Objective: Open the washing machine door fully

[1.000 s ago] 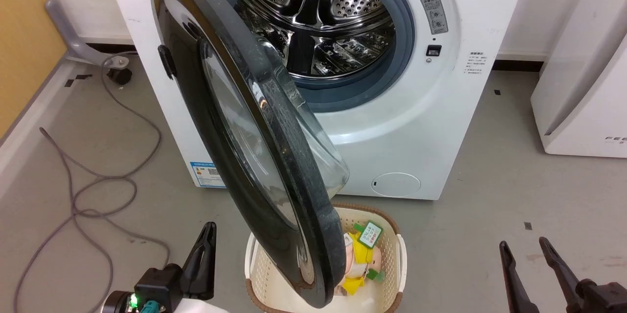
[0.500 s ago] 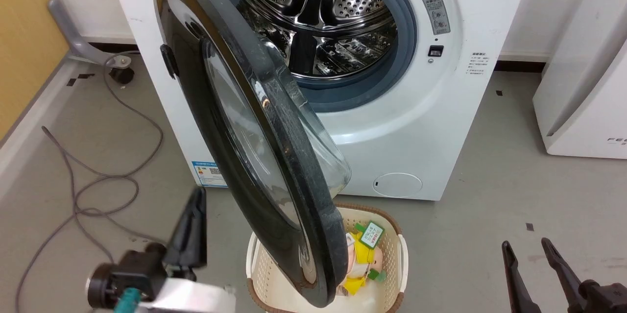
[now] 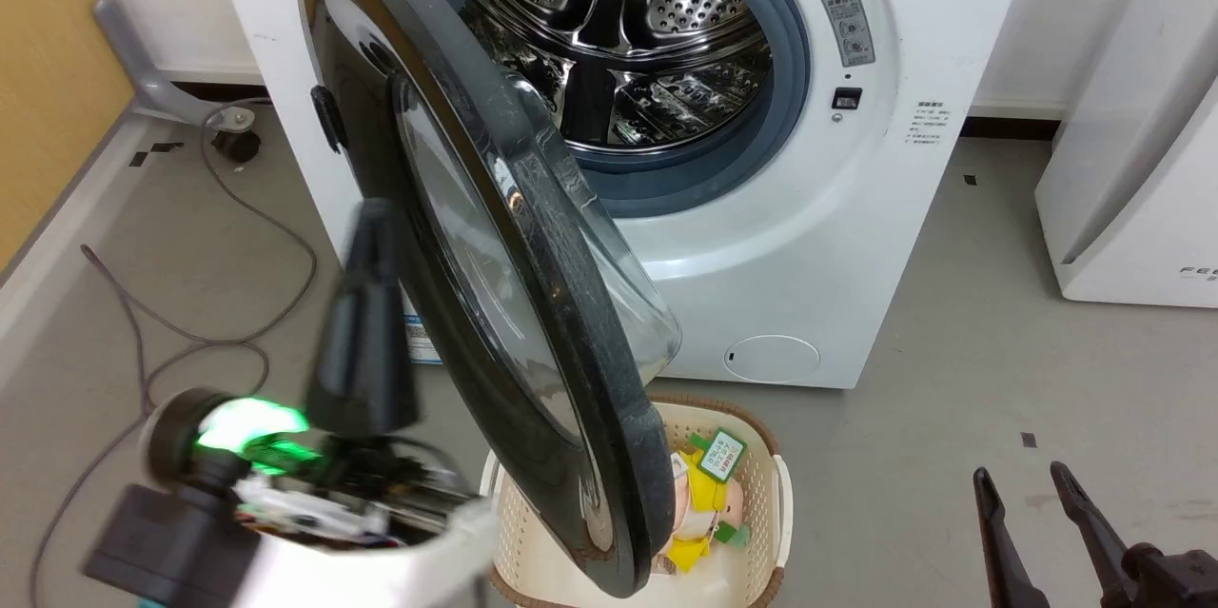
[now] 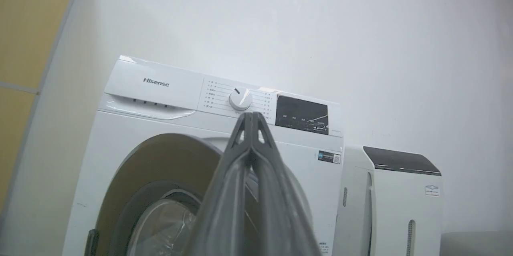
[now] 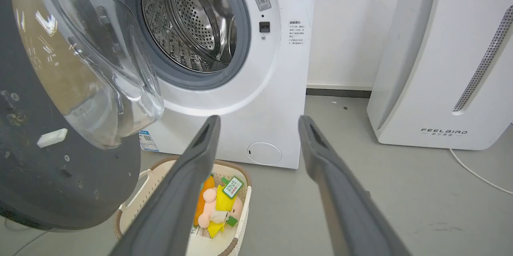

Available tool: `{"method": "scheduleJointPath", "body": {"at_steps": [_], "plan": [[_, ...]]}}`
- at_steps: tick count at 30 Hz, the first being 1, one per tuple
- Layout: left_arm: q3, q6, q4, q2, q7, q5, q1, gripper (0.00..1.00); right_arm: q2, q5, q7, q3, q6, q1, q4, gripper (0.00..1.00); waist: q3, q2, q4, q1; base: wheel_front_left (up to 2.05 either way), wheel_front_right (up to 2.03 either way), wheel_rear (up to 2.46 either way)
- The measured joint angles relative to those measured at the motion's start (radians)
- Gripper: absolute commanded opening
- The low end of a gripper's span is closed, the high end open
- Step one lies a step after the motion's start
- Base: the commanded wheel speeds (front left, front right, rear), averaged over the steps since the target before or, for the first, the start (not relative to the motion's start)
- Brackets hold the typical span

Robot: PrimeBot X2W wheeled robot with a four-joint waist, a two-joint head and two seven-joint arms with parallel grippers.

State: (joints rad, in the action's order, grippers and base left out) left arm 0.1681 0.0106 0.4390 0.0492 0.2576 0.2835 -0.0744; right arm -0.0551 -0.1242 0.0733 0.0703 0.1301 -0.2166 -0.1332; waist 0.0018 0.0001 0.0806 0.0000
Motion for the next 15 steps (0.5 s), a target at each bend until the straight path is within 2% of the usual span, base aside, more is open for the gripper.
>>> {"method": "scheduleJointPath", "body": {"at_steps": [6,15], "plan": [[0.179,0.037,0.044,-0.001,-0.006,-0.016,-0.01,0.0,0.0,0.0,0.0,-0.002,0.0,0.0,0.0,1.0,0.0,0.0,-0.004,-0.0001,0.0,0.0,0.0],[0.404,0.082,0.035,0.015,-0.17,0.017,0.031,0.0,0.0,-0.002,0.0,0.0,0.0,-0.001,0.004,1.0,-0.005,0.0,-0.006,0.0,0.0,0.0,0.0]]}}
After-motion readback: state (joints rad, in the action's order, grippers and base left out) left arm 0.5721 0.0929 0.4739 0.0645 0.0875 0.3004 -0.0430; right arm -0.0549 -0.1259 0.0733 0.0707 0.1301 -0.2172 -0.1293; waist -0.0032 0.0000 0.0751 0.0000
